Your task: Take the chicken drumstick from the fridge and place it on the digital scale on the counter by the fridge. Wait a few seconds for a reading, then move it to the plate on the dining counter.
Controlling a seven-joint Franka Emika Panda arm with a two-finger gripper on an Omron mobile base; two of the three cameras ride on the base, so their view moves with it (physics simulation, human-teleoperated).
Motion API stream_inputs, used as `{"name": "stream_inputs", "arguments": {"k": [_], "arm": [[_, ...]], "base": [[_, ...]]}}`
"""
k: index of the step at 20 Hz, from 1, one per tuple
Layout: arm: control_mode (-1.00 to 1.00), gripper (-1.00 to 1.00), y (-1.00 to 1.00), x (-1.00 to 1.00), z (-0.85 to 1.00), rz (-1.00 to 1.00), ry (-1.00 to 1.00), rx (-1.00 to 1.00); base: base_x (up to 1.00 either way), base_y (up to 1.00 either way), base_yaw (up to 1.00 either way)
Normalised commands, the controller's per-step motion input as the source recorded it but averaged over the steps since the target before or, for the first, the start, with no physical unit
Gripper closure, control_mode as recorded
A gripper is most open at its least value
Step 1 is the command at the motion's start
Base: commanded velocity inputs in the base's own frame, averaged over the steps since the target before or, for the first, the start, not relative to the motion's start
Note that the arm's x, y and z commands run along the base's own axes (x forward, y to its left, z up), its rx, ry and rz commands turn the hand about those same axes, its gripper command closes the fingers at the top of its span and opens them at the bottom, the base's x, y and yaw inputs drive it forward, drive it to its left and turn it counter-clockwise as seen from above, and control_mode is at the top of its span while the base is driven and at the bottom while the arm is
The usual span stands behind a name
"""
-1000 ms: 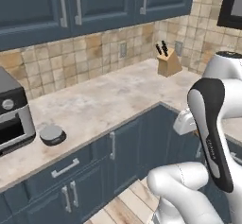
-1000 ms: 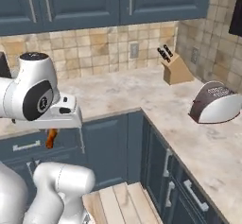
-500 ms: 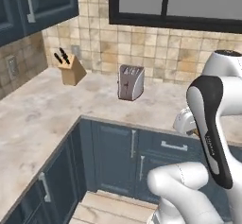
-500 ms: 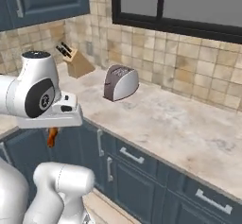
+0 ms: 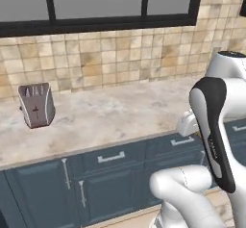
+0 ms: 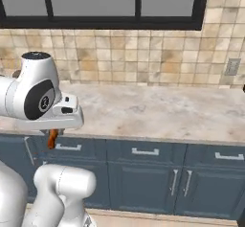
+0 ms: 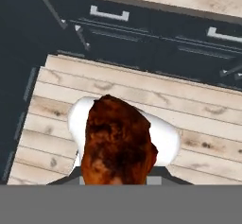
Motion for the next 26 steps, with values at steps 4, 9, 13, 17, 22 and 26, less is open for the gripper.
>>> {"name": "stream_inputs", "arguments": {"k": [4, 9, 13, 17, 22, 26], "arm": [[1.0, 1.0, 0.0, 0.0, 0.0, 0.0, 0.0, 0.0], [1.0, 1.0, 0.0, 0.0, 0.0, 0.0, 0.0, 0.0], [1.0, 1.0, 0.0, 0.0, 0.0, 0.0, 0.0, 0.0], [1.0, 1.0, 0.0, 0.0, 0.0, 0.0, 0.0, 0.0], [1.0, 1.0, 0.0, 0.0, 0.0, 0.0, 0.0, 0.0], [1.0, 1.0, 0.0, 0.0, 0.0, 0.0, 0.0, 0.0]], "base": [[0.02, -0.42, -0.87], [0.04, -0.44, -0.87], [0.06, -0.44, -0.86], [0.13, -0.31, -0.84], [0.16, -0.23, -0.84], [0.49, -0.14, -0.74]]}}
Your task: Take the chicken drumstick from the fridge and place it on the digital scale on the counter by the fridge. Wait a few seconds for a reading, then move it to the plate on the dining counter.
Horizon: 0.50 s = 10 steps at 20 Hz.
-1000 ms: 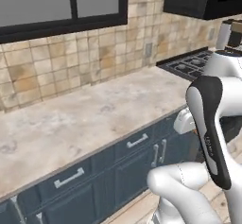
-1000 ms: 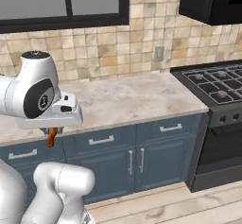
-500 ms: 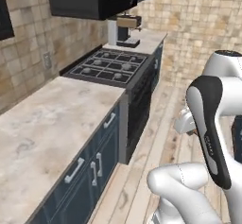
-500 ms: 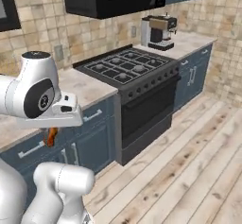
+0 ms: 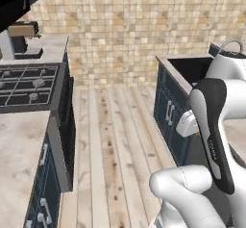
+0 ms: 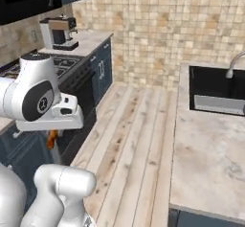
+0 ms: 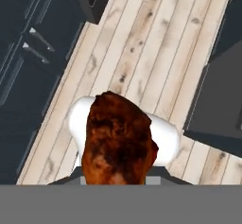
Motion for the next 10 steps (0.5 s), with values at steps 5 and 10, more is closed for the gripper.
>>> {"name": "stream_inputs", "arguments": {"k": [5, 10], "arm": [[1.0, 1.0, 0.0, 0.0, 0.0, 0.0, 0.0, 0.0], [1.0, 1.0, 0.0, 0.0, 0.0, 0.0, 0.0, 0.0]], "base": [[1.0, 0.0, -0.49], [1.0, 0.0, -0.41]]}}
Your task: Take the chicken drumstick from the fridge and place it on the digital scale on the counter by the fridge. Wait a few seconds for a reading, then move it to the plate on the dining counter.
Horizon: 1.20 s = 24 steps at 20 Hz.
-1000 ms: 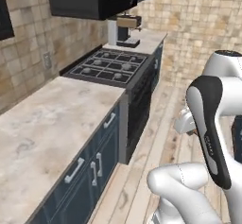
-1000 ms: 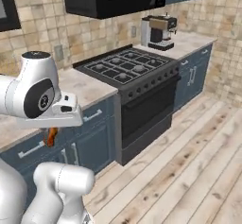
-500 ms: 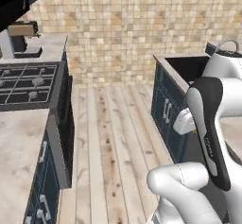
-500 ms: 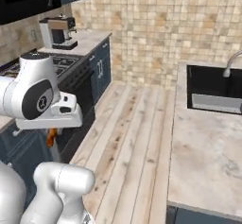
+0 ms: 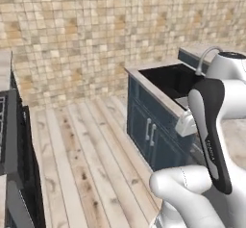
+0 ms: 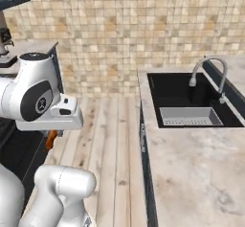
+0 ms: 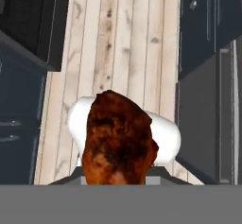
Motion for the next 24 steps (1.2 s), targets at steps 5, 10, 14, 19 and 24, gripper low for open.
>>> {"name": "stream_inputs", "arguments": {"k": [5, 10, 14, 19, 24], "arm": [[1.0, 1.0, 0.0, 0.0, 0.0, 0.0, 0.0, 0.0], [1.0, 1.0, 0.0, 0.0, 0.0, 0.0, 0.0, 0.0], [1.0, 1.0, 0.0, 0.0, 0.0, 0.0, 0.0, 0.0], [1.0, 1.0, 0.0, 0.0, 0.0, 0.0, 0.0, 0.0], [1.0, 1.0, 0.0, 0.0, 0.0, 0.0, 0.0, 0.0]], "base": [[1.0, 0.0, -0.32], [1.0, 0.24, -0.27], [1.0, 0.32, -0.19], [1.0, 0.33, -0.19], [1.0, 0.43, -0.27]]}}
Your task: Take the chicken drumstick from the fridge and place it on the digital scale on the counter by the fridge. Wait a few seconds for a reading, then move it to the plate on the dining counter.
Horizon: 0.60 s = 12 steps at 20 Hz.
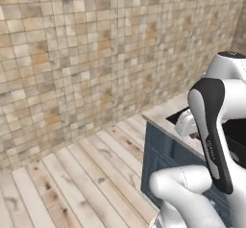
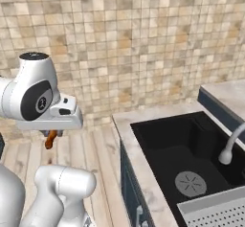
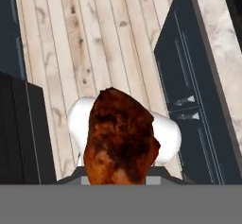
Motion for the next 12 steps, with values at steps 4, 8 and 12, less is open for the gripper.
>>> {"name": "stream_inputs", "arguments": {"k": [4, 8, 12], "arm": [[1.0, 1.0, 0.0, 0.0, 0.0, 0.0, 0.0, 0.0], [1.0, 1.0, 0.0, 0.0, 0.0, 0.0, 0.0, 0.0], [1.0, 1.0, 0.0, 0.0, 0.0, 0.0, 0.0, 0.0]], "base": [[1.0, 0.57, -0.42], [0.96, 0.75, -0.56], [0.86, 0.8, -0.61]]}}
